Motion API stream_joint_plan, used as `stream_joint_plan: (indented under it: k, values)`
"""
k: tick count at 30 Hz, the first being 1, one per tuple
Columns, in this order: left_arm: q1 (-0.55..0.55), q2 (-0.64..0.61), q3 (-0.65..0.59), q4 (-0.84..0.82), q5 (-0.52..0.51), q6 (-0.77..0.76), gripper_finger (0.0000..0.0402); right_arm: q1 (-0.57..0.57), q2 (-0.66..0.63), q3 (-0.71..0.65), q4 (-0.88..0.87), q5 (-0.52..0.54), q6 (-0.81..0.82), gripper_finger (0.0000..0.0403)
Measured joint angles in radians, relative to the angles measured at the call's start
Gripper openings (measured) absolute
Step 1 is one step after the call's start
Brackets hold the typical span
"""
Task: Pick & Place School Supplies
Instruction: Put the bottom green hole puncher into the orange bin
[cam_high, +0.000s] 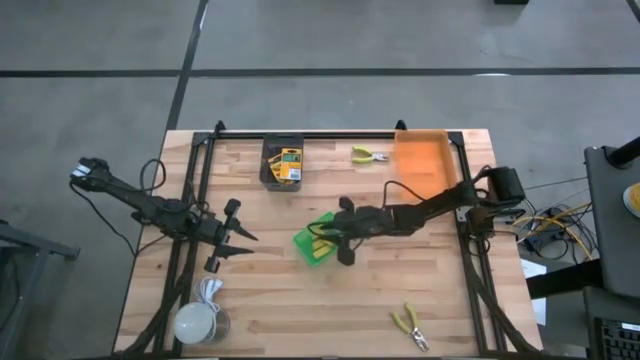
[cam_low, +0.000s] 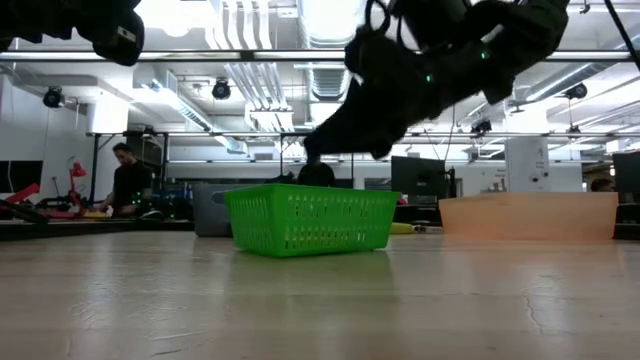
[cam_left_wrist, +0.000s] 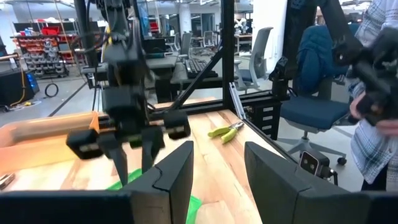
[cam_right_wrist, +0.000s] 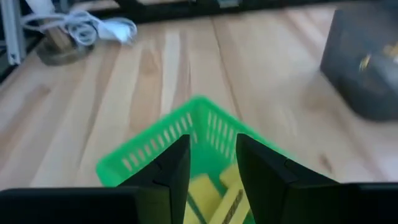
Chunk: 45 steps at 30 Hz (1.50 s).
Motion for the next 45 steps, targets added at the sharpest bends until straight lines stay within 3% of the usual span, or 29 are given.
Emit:
stream_joint_plan:
  k: [13,22,25,30,34,38,41,45]
  values:
    - [0.000,0.005,0.000,-0.022,0.000,0.000,0.0149,0.000,-0.331,-0.059,0.010,0.001,-0.124,0.0135]
    - [0.000,0.010,0.000,-0.036,0.000,0.000,0.0149,0.020,-0.597,-0.228,0.006,0.007,-0.084,0.0135]
    - [0.000,0.010,0.000,-0.038,0.000,0.000,0.0149,0.071,-0.675,-0.280,0.005,0.085,-0.007,0.0135]
    - [0.000,0.011,0.000,-0.043,0.000,0.000,0.0149,0.225,-0.776,-0.340,-0.021,0.361,0.064,0.0135]
    - [0.000,0.011,0.000,-0.044,0.000,0.000,0.0149,0.360,-0.832,-0.336,-0.166,0.581,0.131,0.0135]
    - [0.000,0.011,0.000,-0.045,0.000,0.000,0.0149,0.456,-0.854,-0.258,-0.454,0.693,0.270,0.0135]
    - [0.000,0.011,0.000,-0.046,0.000,0.000,0.0149,0.484,-0.855,-0.173,-0.722,0.689,0.523,0.0135]
    - [0.000,0.011,0.000,-0.046,0.000,0.000,0.0149,0.485,-0.830,-0.073,-0.978,0.530,0.814,0.0136]
